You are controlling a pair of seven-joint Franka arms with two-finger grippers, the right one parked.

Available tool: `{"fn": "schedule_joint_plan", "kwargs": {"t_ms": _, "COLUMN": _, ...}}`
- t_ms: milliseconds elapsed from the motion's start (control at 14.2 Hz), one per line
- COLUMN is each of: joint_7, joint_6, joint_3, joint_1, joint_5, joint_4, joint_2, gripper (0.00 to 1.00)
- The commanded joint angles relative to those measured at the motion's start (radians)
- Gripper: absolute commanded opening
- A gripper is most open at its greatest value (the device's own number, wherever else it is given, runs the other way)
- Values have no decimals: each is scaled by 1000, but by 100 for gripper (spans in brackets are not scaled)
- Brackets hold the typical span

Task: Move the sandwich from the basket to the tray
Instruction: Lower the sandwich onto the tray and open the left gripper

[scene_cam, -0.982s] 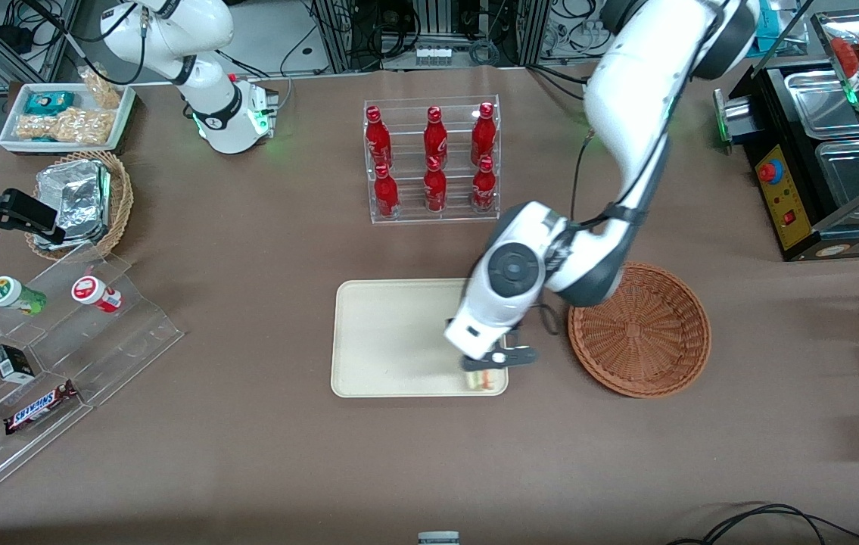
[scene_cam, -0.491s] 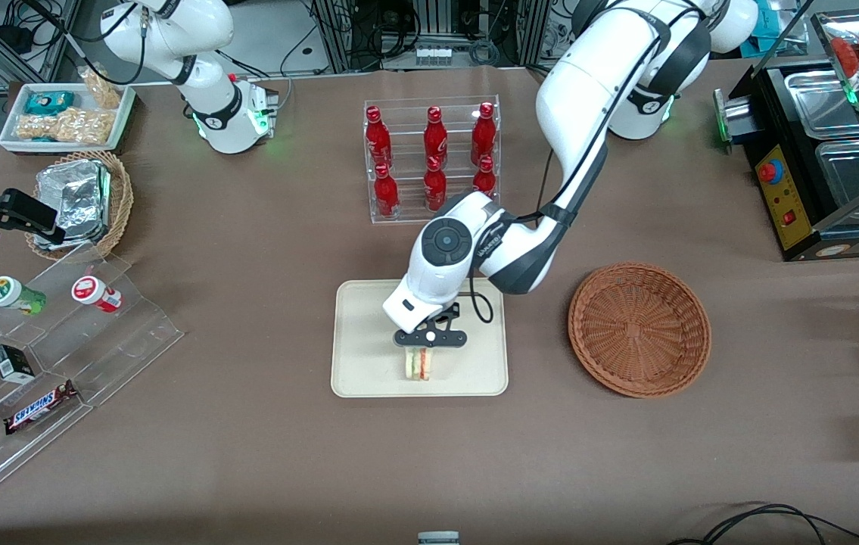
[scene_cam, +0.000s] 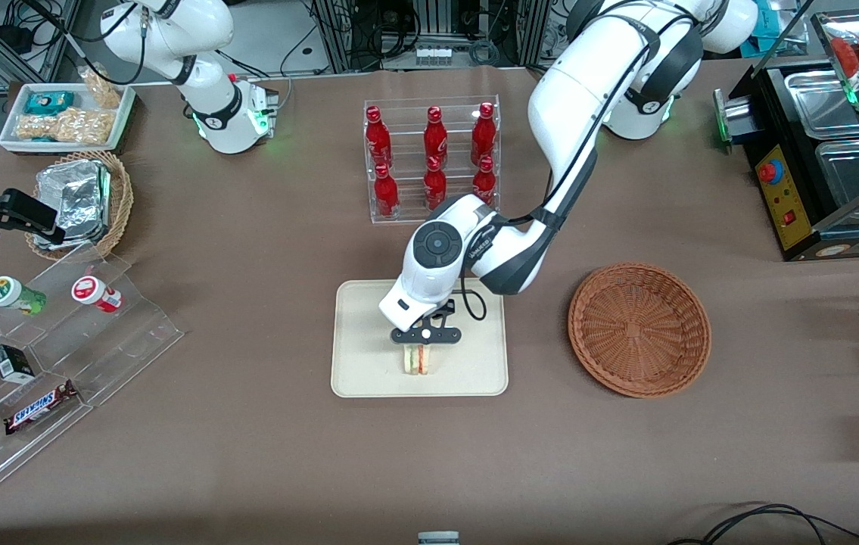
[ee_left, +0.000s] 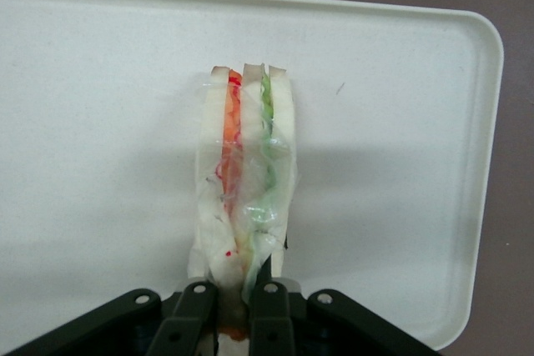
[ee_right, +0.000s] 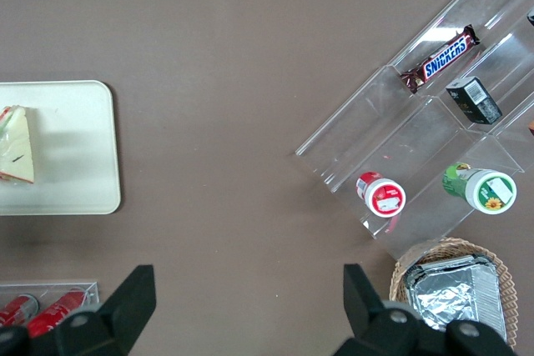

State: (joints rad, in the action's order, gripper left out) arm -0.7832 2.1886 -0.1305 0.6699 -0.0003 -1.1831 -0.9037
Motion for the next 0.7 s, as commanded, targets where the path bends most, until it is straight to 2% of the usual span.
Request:
{"fn": "schedule_joint_plan", "kwargs": {"t_ms": 0, "joint_7": -40, "joint_6": 0, "joint_3": 8, "joint_1": 14, "joint_5": -10, "joint_4": 42, "joint_2": -34, "gripper": 8}}
{"fn": "schedule_joint_plan", "kwargs": {"t_ms": 70, "joint_7": -47, "joint_6": 0, "joint_3": 8, "joint_1": 14, "joint_5": -12, "joint_4": 42, "joint_2": -35, "gripper": 16}}
{"fn": "schedule_joint_plan", "kwargs": {"t_ms": 211, "joint_7": -108, "joint_6": -7, "joint_3": 9, "joint_1": 13, "joint_5": -18, "joint_4": 42, "joint_2": -17, "gripper": 86}}
{"fn": "schedule_joint_plan", "kwargs": {"t_ms": 281, "joint_7": -126, "joint_6": -15, "joint_3": 9, "joint_1": 13, "joint_5": -14, "joint_4": 39, "joint_2": 8, "gripper": 100}}
{"fn": "schedule_joint_plan", "kwargs": {"t_ms": 632, "joint_7": -133, "joint_6": -241, "joint_3": 19, "joint_1": 8, "joint_5": 12, "joint_4": 33, "joint_2": 184, "gripper": 100}}
